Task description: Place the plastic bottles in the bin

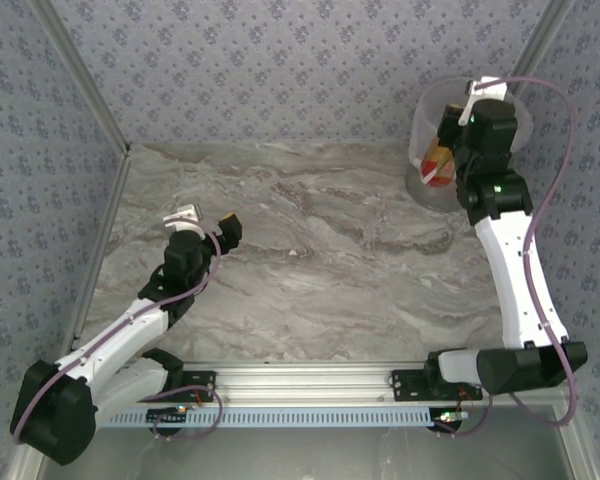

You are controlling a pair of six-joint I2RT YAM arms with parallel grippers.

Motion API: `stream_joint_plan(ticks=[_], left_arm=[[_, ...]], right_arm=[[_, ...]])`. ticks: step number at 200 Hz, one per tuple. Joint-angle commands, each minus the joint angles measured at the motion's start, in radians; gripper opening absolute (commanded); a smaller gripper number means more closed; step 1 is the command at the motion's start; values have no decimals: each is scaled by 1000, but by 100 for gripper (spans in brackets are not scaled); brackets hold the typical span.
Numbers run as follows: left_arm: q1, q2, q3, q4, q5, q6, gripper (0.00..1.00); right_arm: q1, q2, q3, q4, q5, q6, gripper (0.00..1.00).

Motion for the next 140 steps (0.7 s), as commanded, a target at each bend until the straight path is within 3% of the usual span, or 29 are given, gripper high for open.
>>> stream_joint_plan(ticks=[1, 32, 49, 68, 91, 126, 140], left_arm=[[12, -30, -2, 11, 11, -18, 99], [19, -25, -5, 25, 21, -27, 99], [20, -28, -1, 17, 36, -27, 99], [19, -47, -3, 2, 41, -23, 99], [21, -75, -12, -23, 25, -18, 99], [28, -105, -23, -43, 10, -19, 99], [31, -108, -27, -43, 10, -26, 99]], right_arm=[[-6, 63, 85, 144, 88, -63, 0], [-48, 177, 100, 444, 121, -29, 0], [-57, 275, 177, 520, 206, -45, 0], [-79, 377, 265, 547, 275, -32, 0], [-106, 482, 371, 502, 241, 17, 0], [-110, 639, 482, 541, 206, -120, 0], [-124, 689, 543, 491, 211, -89, 0]])
